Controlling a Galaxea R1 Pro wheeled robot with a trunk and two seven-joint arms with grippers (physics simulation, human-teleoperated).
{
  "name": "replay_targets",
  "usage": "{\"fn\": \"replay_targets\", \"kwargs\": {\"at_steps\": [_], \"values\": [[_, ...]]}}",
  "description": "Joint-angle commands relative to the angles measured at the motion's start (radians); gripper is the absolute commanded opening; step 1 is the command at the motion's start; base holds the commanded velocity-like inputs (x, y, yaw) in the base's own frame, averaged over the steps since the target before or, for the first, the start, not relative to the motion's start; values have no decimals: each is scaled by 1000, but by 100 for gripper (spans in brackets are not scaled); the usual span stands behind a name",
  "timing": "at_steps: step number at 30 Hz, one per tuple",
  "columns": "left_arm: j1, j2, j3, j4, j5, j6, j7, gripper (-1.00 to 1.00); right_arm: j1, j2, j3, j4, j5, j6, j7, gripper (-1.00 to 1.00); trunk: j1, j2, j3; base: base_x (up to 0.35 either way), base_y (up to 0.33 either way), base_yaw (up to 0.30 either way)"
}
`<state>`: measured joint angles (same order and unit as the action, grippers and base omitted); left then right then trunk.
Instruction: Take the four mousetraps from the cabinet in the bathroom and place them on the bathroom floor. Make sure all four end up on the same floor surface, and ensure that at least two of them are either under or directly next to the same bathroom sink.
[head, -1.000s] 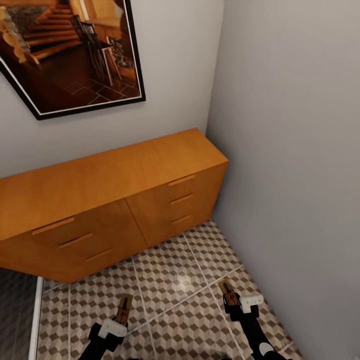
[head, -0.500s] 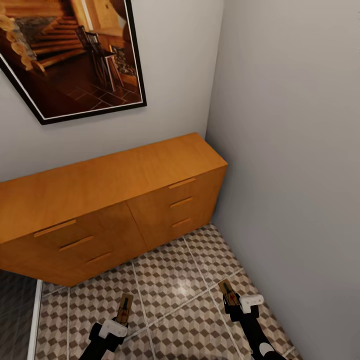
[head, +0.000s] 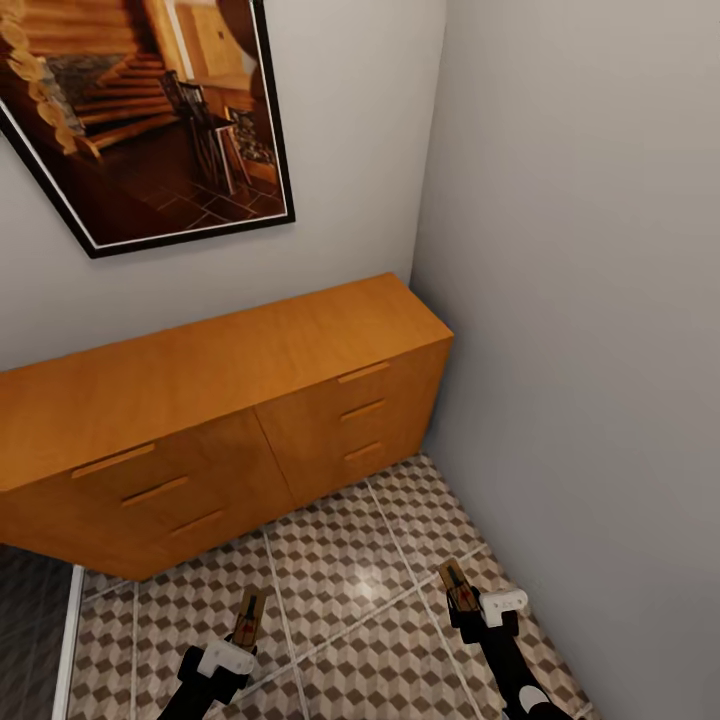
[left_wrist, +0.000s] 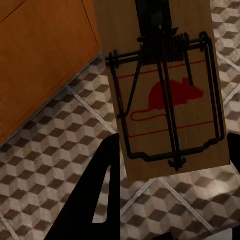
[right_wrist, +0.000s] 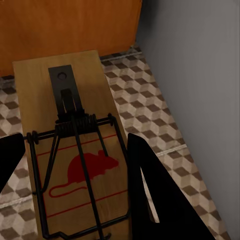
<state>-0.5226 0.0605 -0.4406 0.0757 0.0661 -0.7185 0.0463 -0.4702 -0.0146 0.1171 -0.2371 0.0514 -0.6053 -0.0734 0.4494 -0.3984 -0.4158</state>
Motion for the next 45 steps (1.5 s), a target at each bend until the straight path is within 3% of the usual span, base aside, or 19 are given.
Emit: {"fn": "replay_targets", "kwargs": {"at_steps": [1,45], "values": [[-2,-1,-9,3,4,-6,4,-100,-1,0,6,1,4,-2,-8,-100,1,-2,0,0,0,0],[-1,-8,-10,3,3,-6,-4,-100,-1,2,7,2,4,-2,-8,-100,1,-2,56,0,0,0]]}}
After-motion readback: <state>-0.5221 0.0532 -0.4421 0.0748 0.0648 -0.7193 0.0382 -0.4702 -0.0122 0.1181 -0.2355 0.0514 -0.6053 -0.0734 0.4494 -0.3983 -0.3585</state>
